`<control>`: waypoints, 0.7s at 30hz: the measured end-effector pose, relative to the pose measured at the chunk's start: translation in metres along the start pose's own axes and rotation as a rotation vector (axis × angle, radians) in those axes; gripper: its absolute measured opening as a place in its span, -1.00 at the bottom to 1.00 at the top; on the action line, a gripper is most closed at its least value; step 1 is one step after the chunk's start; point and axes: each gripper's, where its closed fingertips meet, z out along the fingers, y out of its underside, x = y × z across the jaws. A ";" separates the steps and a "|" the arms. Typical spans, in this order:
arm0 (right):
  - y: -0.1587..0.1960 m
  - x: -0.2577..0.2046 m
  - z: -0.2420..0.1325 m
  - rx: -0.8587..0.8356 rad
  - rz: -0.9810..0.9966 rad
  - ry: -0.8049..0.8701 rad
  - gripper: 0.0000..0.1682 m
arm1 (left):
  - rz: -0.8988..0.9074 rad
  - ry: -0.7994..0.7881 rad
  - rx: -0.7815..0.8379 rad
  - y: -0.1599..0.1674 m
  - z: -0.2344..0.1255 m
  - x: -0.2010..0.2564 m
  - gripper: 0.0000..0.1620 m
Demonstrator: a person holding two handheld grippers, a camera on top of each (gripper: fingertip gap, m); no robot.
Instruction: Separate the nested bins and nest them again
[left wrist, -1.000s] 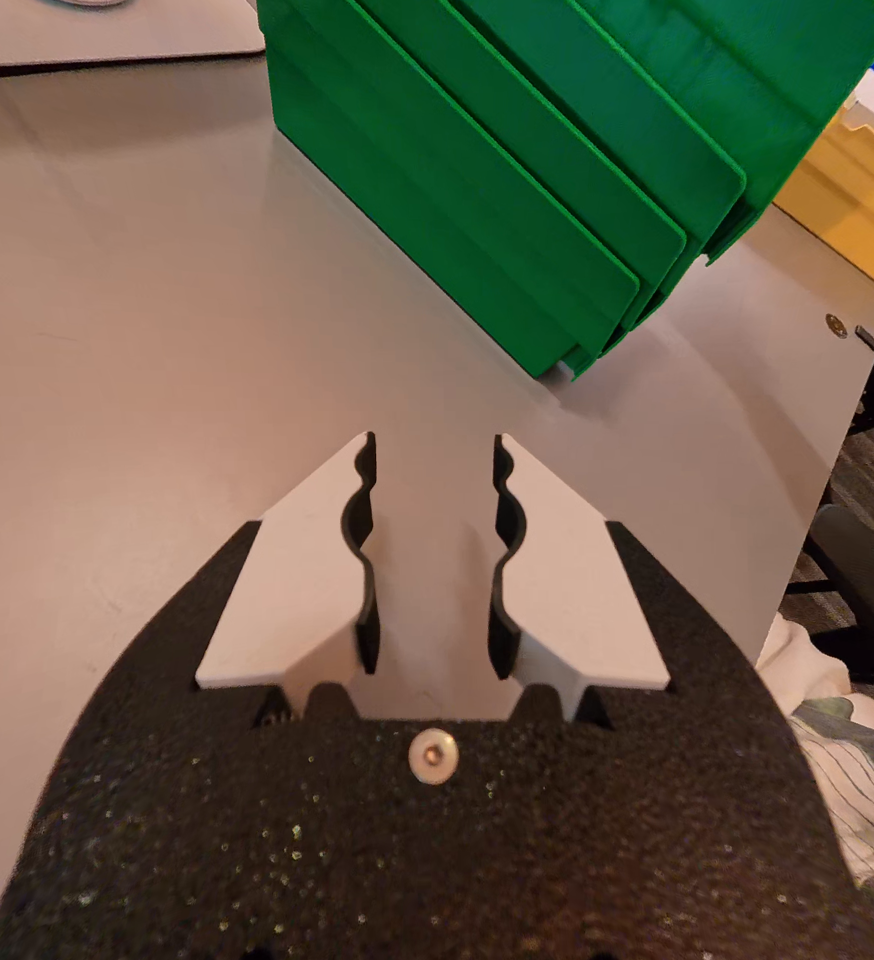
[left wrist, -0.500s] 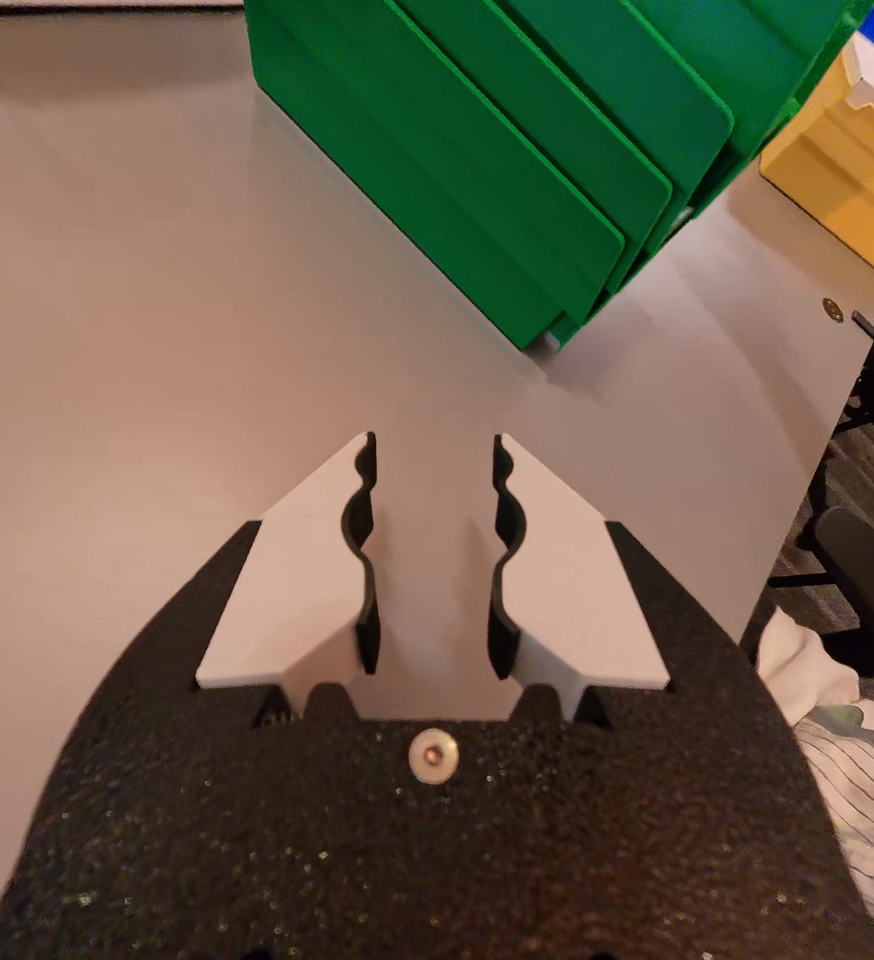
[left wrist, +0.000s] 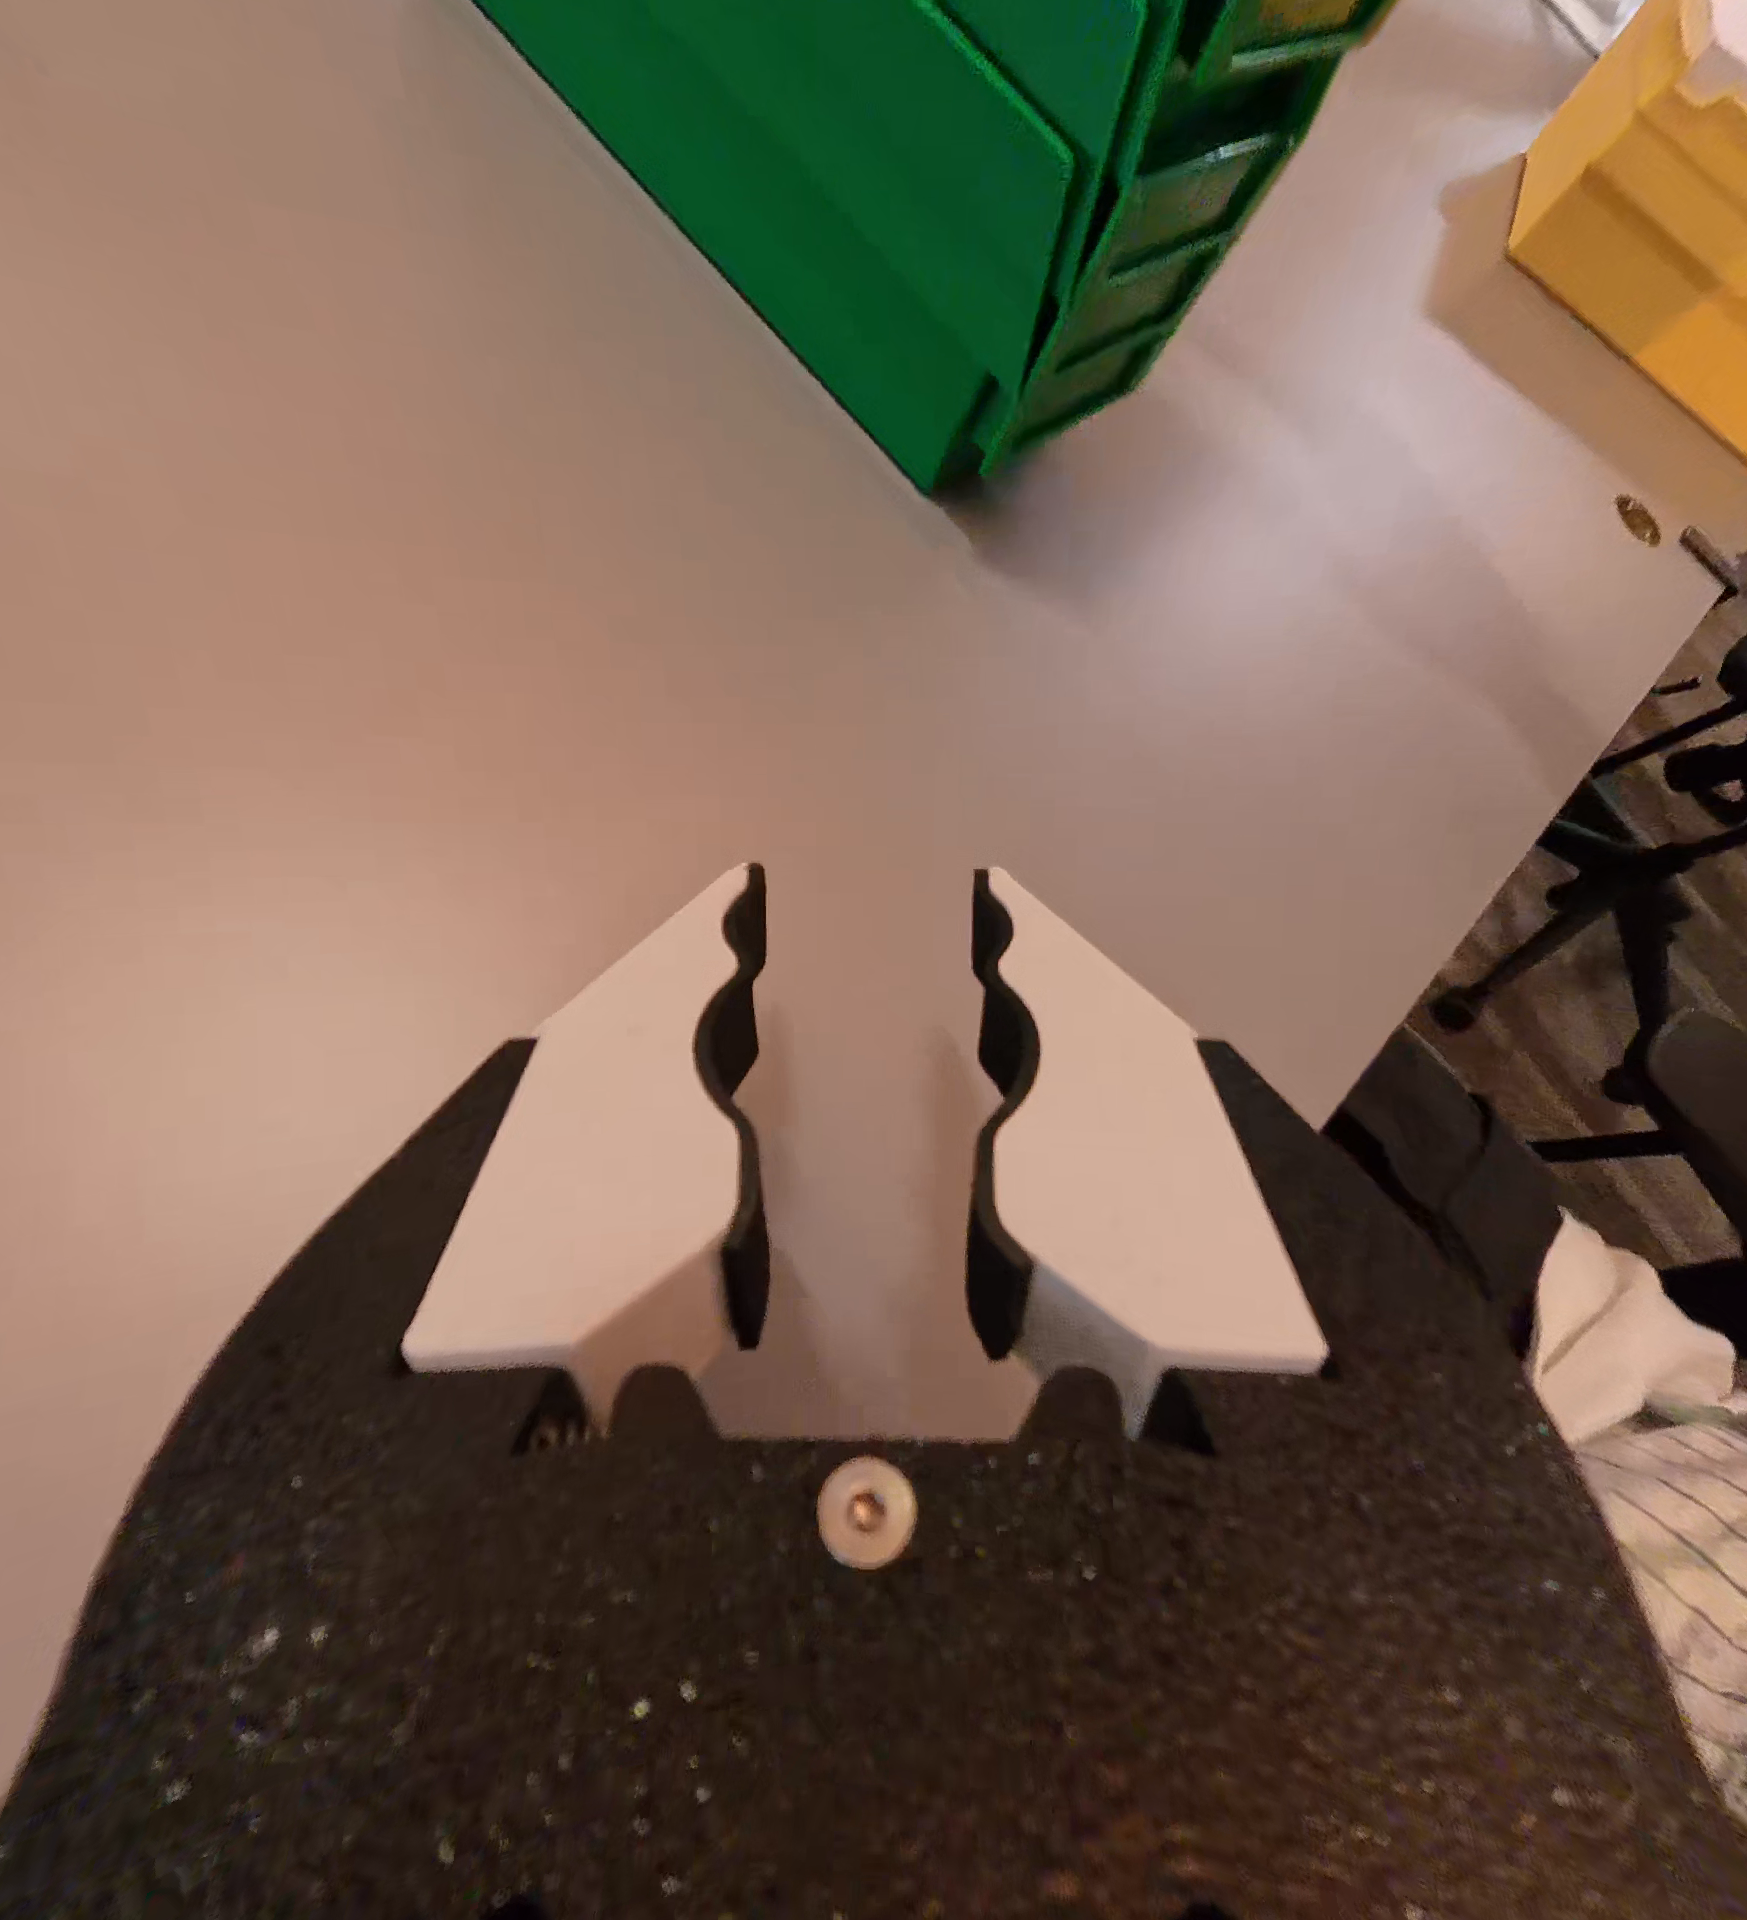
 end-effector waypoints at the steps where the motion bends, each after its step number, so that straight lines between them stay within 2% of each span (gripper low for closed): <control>1: 0.002 -0.004 -0.001 0.029 0.029 -0.016 -0.33 | 0.014 -0.005 -0.008 0.002 0.000 0.003 -0.53; 3: 0.004 -0.011 -0.002 0.093 0.088 -0.047 -0.35 | 0.048 -0.023 -0.005 0.002 -0.002 0.010 -0.53; 7: 0.033 -0.019 0.005 0.009 0.057 -0.078 -0.47 | 0.101 -0.029 -0.007 0.004 -0.003 0.022 -0.54; 9: 0.037 -0.029 0.009 -0.017 0.096 -0.149 -0.69 | 0.102 -0.024 -0.022 0.008 0.000 0.024 -0.53; 12: 0.042 -0.027 0.011 -0.040 0.087 -0.081 -0.81 | 0.102 -0.012 -0.029 0.008 0.002 0.026 -0.54; 16: 0.051 -0.021 0.016 -0.057 -0.101 0.125 -0.94 | 0.117 0.003 -0.012 0.000 0.001 0.030 -0.54; 21: 0.049 -0.026 0.017 -0.029 -0.130 0.144 -0.93 | 0.127 0.032 -0.008 -0.002 0.000 0.035 -0.54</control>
